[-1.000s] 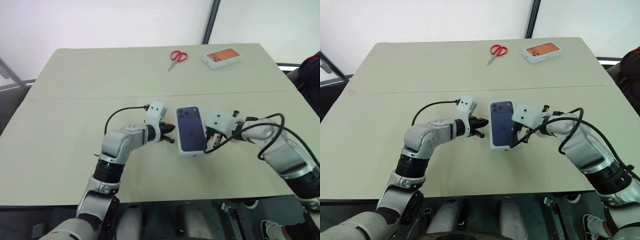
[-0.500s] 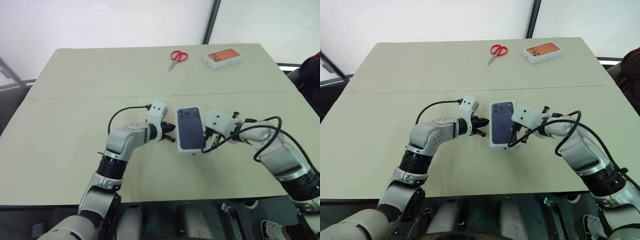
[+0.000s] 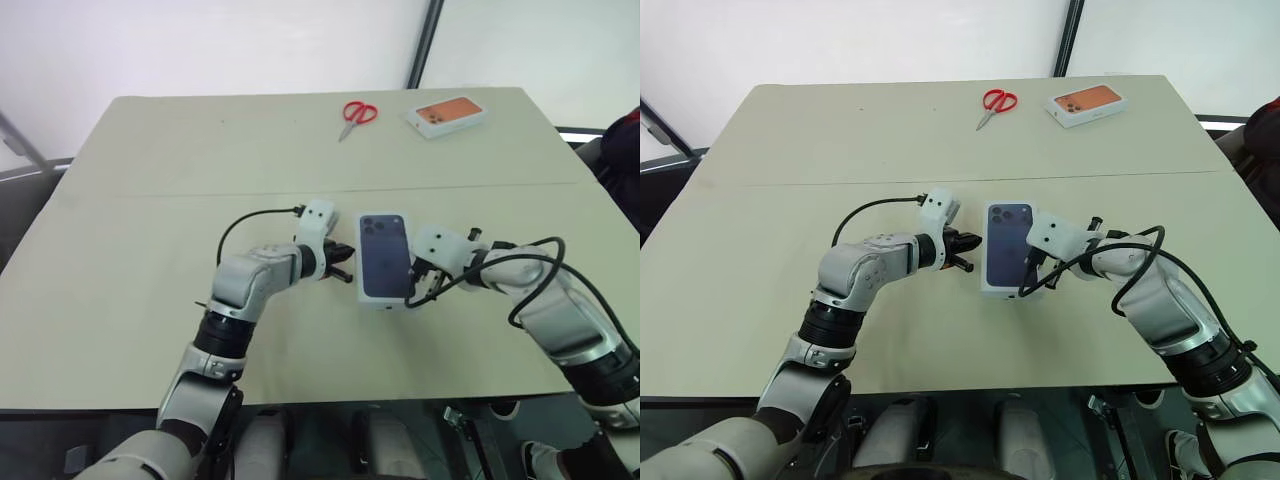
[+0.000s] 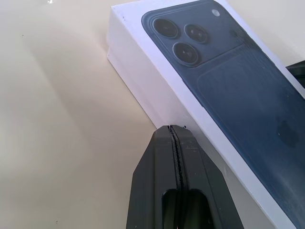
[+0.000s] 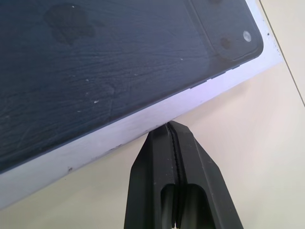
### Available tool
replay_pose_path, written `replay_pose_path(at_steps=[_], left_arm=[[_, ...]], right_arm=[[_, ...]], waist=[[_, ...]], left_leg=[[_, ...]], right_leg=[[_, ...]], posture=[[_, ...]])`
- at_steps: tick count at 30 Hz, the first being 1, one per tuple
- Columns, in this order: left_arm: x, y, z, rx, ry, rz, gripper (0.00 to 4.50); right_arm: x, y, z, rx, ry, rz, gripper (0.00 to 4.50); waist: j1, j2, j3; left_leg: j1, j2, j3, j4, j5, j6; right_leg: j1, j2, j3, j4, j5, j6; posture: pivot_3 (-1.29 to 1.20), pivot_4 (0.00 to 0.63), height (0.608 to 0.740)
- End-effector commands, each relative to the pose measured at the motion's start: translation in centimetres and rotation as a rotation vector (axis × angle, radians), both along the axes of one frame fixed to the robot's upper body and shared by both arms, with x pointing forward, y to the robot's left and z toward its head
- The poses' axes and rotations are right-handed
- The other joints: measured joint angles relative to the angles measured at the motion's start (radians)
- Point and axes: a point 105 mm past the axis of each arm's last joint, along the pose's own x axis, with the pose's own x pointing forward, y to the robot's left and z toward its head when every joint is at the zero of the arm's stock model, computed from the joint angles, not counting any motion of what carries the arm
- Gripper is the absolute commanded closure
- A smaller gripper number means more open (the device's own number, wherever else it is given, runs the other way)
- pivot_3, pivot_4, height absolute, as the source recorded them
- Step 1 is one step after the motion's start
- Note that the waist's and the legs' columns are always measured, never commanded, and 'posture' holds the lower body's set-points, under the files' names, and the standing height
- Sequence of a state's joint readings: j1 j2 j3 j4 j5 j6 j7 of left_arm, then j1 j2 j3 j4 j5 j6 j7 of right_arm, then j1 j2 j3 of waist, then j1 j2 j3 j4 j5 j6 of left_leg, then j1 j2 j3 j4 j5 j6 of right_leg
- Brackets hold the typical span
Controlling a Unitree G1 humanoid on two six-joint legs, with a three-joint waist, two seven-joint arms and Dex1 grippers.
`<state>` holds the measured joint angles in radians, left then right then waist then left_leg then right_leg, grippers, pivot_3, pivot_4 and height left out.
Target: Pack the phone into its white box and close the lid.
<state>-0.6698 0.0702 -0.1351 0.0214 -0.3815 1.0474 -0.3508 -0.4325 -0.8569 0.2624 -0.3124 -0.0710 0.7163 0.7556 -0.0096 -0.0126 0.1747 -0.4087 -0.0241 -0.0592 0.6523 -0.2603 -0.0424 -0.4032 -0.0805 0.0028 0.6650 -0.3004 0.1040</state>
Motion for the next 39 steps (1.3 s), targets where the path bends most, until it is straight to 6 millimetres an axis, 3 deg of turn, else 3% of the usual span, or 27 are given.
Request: replay_pose_path(at_steps=[1, 10, 14, 18, 24, 27, 33, 36, 39], left_arm=[[-0.1, 0.6, 1.8, -0.029, -0.051, -0.007, 4.5], [0.7, 3.3, 2.3, -0.027, -0.068, 0.051, 4.5], [1.2, 2.7, 4.7, -0.075, -0.135, 0.029, 4.5], [1.1, 0.2, 5.7, -0.078, -0.183, -0.048, 4.5], [1.1, -2.6, 3.4, 0.006, -0.146, -0.127, 4.5], [0.6, -3.7, 1.0, 0.086, -0.108, -0.176, 4.5], [0.5, -3.6, -1.7, 0.181, -0.066, -0.194, 4.5], [0.6, -3.2, -1.5, 0.16, -0.076, -0.187, 4.5], [1.3, -2.2, 0.9, 0.038, -0.156, -0.132, 4.5]], right_arm=[[0.3, -1.4, 3.1, 0.039, -0.065, -0.037, 4.49], [-0.1, -2.9, 4.6, 0.06, -0.077, -0.015, 4.49], [-2.1, -0.2, 5.5, 0.151, -0.039, 0.148, 4.49], [-4.9, 2.1, 4.0, 0.223, 0.083, 0.252, 4.49], [-6.7, 2.4, 1.4, 0.189, 0.166, 0.264, 4.49], [-6.7, 1.3, -0.6, 0.139, 0.196, 0.196, 4.49], [-7.2, 0.2, -2.8, 0.109, 0.236, 0.14, 4.49], [-6.9, 0.3, -2.5, 0.127, 0.212, 0.129, 4.49], [-5.6, 0.5, -0.7, 0.195, 0.129, 0.105, 4.49]], waist=[[0.0, 0.0, 0.0], [-0.001, 0.0, 0.0], [0.003, 0.0, 0.0], [0.006, 0.0, 0.0], [0.017, 0.0, 0.0], [0.017, 0.0, 0.0], [0.021, -0.003, -0.002], [0.021, -0.003, -0.003], [0.018, -0.003, -0.003]], left_leg=[[0.0, 0.0, 0.0, 0.0, 0.0, 0.0], [0.0, 0.0, 0.0, 0.0, 0.0, 0.001], [0.0, 0.0, 0.0, 0.0, 0.0, 0.001], [0.0, 0.001, -0.001, 0.001, 0.0, 0.001], [0.002, -0.001, -0.001, 0.002, -0.001, 0.001], [0.002, -0.001, -0.001, 0.001, -0.001, 0.001], [0.007, -0.001, -0.001, 0.001, -0.001, 0.002], [0.014, -0.001, -0.001, -0.001, -0.002, 0.003], [0.016, 0.0, -0.001, -0.002, -0.002, 0.003]], right_leg=[[0.0, 0.0, 0.0, 0.0, 0.0, 0.0], [0.0, 0.0, 0.0, 0.0, 0.0, 0.0], [0.0, 0.0, 0.0, 0.0, 0.0, 0.0], [0.001, 0.0, -0.001, 0.0, 0.0, 0.0], [0.004, 0.0, -0.002, -0.001, 0.0, 0.0], [0.004, 0.001, -0.002, -0.001, 0.0, 0.0], [0.011, 0.0, -0.002, -0.003, 0.0, 0.001], [0.018, 0.0, -0.002, -0.005, -0.001, 0.001], [0.02, 0.0, -0.002, -0.005, -0.001, 0.002]], posture=[[0.0, 0.15, 0.74], [0.0, 0.15, 0.74], [0.0, 0.15, 0.74], [0.0, 0.15, 0.74], [0.0, 0.15, 0.74], [0.0, 0.15, 0.74], [0.0, 0.15, 0.74], [0.0, 0.15, 0.74], [0.0, 0.15, 0.74]])
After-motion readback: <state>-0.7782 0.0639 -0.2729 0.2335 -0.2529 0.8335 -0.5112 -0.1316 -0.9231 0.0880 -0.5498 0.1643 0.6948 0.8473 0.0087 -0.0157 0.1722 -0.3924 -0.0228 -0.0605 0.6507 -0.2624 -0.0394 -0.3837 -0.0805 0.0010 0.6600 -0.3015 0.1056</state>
